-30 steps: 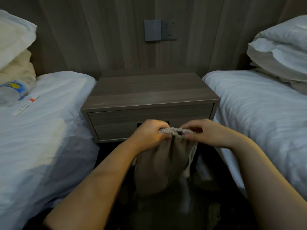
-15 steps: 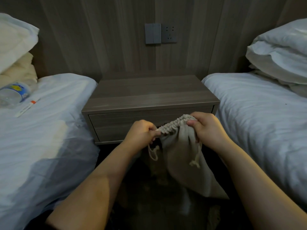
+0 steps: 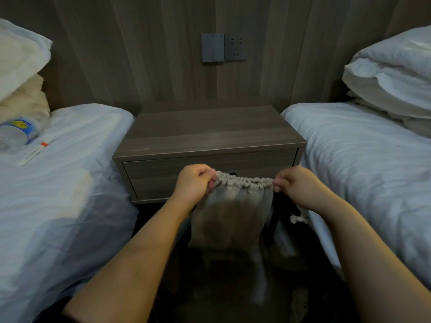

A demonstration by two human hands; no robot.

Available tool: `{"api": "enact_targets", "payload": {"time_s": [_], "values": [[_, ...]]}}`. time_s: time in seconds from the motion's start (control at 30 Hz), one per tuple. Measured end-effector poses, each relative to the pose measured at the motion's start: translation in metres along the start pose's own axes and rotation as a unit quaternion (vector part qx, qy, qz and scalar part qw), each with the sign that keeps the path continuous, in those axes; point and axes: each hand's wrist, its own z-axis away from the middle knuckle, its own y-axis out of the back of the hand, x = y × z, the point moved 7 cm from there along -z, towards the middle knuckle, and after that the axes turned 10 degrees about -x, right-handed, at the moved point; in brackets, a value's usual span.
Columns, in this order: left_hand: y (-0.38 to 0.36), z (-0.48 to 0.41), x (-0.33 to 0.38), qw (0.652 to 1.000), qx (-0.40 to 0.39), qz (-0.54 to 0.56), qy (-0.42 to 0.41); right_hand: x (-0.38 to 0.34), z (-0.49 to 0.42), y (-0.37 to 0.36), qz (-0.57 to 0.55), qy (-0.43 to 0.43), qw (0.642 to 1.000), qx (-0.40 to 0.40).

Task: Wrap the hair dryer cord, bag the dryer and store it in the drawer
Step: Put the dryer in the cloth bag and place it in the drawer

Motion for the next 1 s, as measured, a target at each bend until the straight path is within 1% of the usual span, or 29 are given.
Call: {"api": "enact_targets", "payload": {"time_s": [0.07, 0.13, 0.17, 0.23, 0.27, 0.33, 0.37, 0.4, 0.43, 0.47, 0.5, 0.53, 0.57, 0.6, 0.63, 0.67, 0.7, 0.73, 0.77, 0.87, 0.93, 1.0], "values": [[0.009, -0.002, -0.003, 0.999, 0.03, -0.016, 0.002, -0.001, 0.001, 0.002, -0.08, 0.004, 0.996, 0.042], [0.022, -0.003, -0.005, 0.997, 0.058, -0.052, 0.006, 0.007, 0.002, 0.006, -0.155, -0.017, 0.984, 0.086], [0.03, -0.005, -0.006, 0.995, 0.072, -0.072, 0.012, 0.016, 0.003, 0.008, -0.212, -0.038, 0.971, 0.104], [0.045, -0.008, -0.009, 0.991, 0.096, -0.092, 0.016, 0.033, 0.002, 0.006, -0.332, -0.083, 0.931, 0.13], [0.049, -0.009, -0.011, 0.99, 0.103, -0.097, 0.014, 0.038, 0.001, 0.004, -0.362, -0.1, 0.915, 0.147], [0.047, -0.014, -0.02, 0.988, 0.109, -0.109, 0.023, 0.037, 0.002, 0.004, -0.359, -0.098, 0.908, 0.195], [0.043, -0.017, -0.028, 0.988, 0.103, -0.107, 0.036, 0.029, 0.002, 0.005, -0.348, -0.069, 0.911, 0.209], [0.038, -0.02, -0.037, 0.99, 0.085, -0.097, 0.05, 0.017, 0.003, 0.007, -0.333, -0.024, 0.921, 0.204], [0.031, -0.023, -0.046, 0.994, 0.047, -0.08, 0.059, 0.006, 0.003, 0.008, -0.306, 0.021, 0.935, 0.18], [0.02, -0.025, -0.055, 0.994, -0.023, -0.08, 0.074, -0.003, 0.002, 0.007, -0.272, 0.059, 0.949, 0.149], [0.005, -0.024, -0.063, 0.981, -0.123, -0.118, 0.094, -0.009, 0.001, 0.004, -0.242, 0.083, 0.959, 0.122], [-0.012, -0.018, -0.069, 0.95, -0.223, -0.188, 0.109, -0.01, -0.001, -0.001, -0.231, 0.095, 0.963, 0.098], [-0.027, -0.012, -0.074, 0.914, -0.293, -0.257, 0.115, -0.01, -0.002, -0.006, -0.24, 0.099, 0.963, 0.077], [-0.038, -0.006, -0.075, 0.892, -0.329, -0.292, 0.107, -0.01, -0.004, -0.012, -0.258, 0.099, 0.959, 0.061], [-0.049, -0.002, -0.073, 0.889, -0.349, -0.283, 0.087, -0.012, -0.006, -0.017, -0.275, 0.102, 0.955, 0.048], [-0.063, 0.001, -0.07, 0.895, -0.373, -0.237, 0.06, -0.015, -0.008, -0.019, -0.286, 0.111, 0.951, 0.042], [-0.077, 0.006, -0.062, 0.902, -0.396, -0.168, 0.03, -0.019, -0.008, -0.019, -0.297, 0.123, 0.946, 0.041], [-0.087, 0.011, -0.057, 0.907, -0.405, -0.116, 0.015, -0.022, -0.008, -0.017, -0.312, 0.136, 0.939, 0.044], [-0.094, 0.012, -0.052, 0.916, -0.393, -0.081, 0.003, -0.023, -0.008, -0.014, -0.329, 0.146, 0.932, 0.052], [-0.096, 0.008, -0.038, 0.953, -0.301, 0.013, -0.039, -0.022, -0.006, -0.005, -0.373, 0.166, 0.91, 0.07], [-0.094, 0.005, -0.037, 0.96, -0.273, 0.032, -0.059, -0.022, -0.005, -0.003, -0.394, 0.169, 0.901, 0.067], [-0.09, 0.004, -0.034, 0.961, -0.268, 0.024, -0.07, -0.021, -0.006, -0.004, -0.429, 0.153, 0.888, 0.064]]}}
